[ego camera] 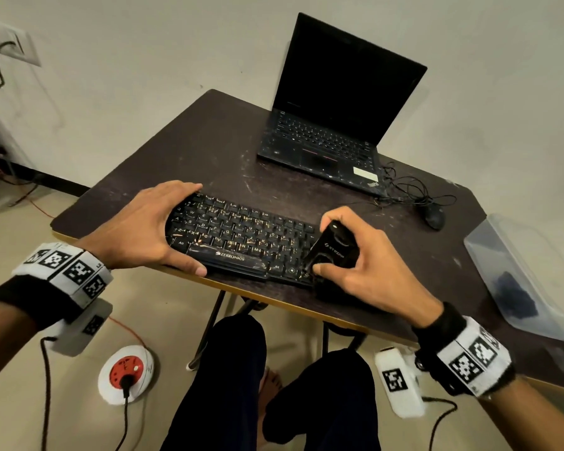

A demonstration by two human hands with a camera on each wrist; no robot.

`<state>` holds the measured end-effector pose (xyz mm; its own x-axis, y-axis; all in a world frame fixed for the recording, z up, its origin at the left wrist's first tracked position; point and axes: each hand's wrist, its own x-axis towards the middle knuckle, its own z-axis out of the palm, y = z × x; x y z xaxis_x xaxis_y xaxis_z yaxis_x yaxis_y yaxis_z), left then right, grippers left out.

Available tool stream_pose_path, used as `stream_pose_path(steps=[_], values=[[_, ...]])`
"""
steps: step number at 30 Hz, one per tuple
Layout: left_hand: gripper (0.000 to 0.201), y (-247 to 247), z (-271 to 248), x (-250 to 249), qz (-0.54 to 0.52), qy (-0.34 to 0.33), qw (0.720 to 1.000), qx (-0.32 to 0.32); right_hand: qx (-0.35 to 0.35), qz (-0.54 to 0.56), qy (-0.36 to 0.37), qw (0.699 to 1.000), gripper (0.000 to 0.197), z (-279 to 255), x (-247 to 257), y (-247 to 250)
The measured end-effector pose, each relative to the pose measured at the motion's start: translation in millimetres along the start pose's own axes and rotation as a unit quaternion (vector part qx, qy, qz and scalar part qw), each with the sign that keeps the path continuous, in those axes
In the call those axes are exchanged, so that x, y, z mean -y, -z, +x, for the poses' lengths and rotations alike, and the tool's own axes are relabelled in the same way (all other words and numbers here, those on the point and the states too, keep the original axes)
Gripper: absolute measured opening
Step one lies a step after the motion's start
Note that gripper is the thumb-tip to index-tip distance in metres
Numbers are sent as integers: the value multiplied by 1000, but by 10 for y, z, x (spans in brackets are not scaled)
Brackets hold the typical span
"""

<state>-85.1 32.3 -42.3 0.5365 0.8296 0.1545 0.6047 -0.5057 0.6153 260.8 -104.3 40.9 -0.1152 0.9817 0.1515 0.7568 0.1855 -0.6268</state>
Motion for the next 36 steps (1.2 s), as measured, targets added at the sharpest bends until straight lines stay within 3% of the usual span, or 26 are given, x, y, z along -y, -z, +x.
stream_pose_path(steps=[4,7,11,14,18,21,25,28,31,36], values=[[139,-1,3,-39,10,-7,1000,-1,-45,-34,-25,998,51,-31,-14,60],[144,-1,-12,-27,3,1,1000,-2,-23,-32,-18,999,51,-134,59,-25],[146,-1,4,-51,12,0,1000,1,-86,-68,-38,993,52,-195,44,-40],[146,1,-20,-31,12,1,1000,-2,-55,-71,-15,996,53,-249,133,-141],[146,3,-2,-64,16,-4,1000,-4,-80,-76,-26,994,53,-189,133,-87],[145,6,-13,-50,6,-1,1000,-4,-36,-69,-2,997,52,-220,196,-129],[145,13,-3,-91,10,-4,1000,-1,-79,-82,-21,993,53,-197,130,-86],[145,22,-22,-80,5,5,1000,-1,-41,-99,1,994,53,-251,165,-115],[146,32,-2,-103,10,5,1000,2,-60,-116,-16,991,53,-240,156,-58],[145,35,-17,-107,10,6,1000,2,-27,-114,3,993,52,-244,194,-102]])
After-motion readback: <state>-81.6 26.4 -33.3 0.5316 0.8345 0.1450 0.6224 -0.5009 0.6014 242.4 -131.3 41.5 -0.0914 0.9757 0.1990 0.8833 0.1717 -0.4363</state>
